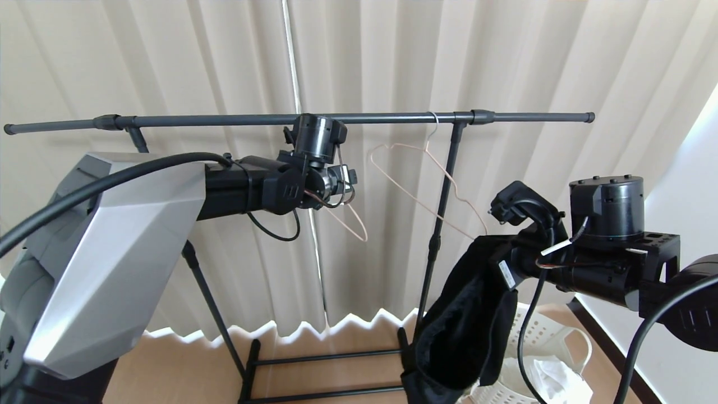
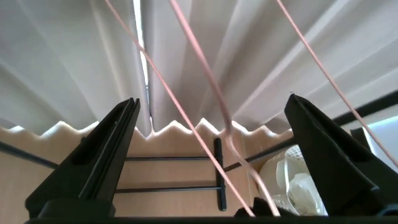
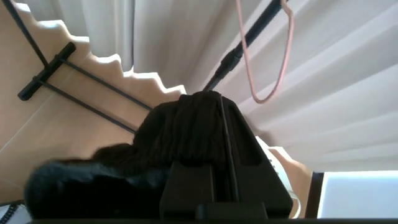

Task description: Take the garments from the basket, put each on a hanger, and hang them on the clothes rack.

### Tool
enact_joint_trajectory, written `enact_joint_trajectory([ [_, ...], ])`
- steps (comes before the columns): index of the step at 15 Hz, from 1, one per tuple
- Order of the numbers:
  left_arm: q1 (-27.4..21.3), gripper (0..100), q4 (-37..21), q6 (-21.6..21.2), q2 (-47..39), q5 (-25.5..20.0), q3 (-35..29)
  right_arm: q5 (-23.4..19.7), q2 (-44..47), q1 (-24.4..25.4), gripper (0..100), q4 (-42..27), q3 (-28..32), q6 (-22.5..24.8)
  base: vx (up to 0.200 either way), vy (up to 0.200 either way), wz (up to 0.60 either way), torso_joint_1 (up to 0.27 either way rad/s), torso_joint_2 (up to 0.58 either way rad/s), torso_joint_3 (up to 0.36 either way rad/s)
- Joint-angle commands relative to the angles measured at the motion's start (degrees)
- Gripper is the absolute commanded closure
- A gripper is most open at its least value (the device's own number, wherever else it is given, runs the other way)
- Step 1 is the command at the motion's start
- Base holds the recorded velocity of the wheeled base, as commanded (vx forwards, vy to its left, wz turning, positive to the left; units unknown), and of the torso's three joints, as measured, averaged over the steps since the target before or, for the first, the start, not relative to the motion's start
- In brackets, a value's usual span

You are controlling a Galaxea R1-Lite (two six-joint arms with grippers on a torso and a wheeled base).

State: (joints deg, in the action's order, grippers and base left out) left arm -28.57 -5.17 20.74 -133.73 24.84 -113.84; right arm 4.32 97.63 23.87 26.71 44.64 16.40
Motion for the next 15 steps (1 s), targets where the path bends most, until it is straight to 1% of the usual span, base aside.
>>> enact_joint_trajectory([
  [1,0.0,0,-0.1,0.0,-1.4,0.3,-0.1,0.0,0.2,0.0,100,0.1,0.0,0.0,0.0,0.0,0.0,0.0,0.0,0.0],
  [6,0.0,0,-0.1,-0.2,-2.5,0.5,-0.2,0.0,0.2,0.0,100,0.1,0.0,0.0,0.0,0.0,0.0,0.0,0.0,0.0],
  [11,0.0,0,-0.9,-1.0,-2.9,2.8,0.5,0.0,0.0,0.0,100,0.1,0.0,0.0,0.0,0.0,0.0,0.0,0.0,0.0],
  [15,0.1,0,-4.6,-1.2,-2.2,3.1,0.5,0.0,-0.3,0.0,100,0.1,0.0,0.0,0.0,0.0,0.0,0.0,0.0,0.0],
])
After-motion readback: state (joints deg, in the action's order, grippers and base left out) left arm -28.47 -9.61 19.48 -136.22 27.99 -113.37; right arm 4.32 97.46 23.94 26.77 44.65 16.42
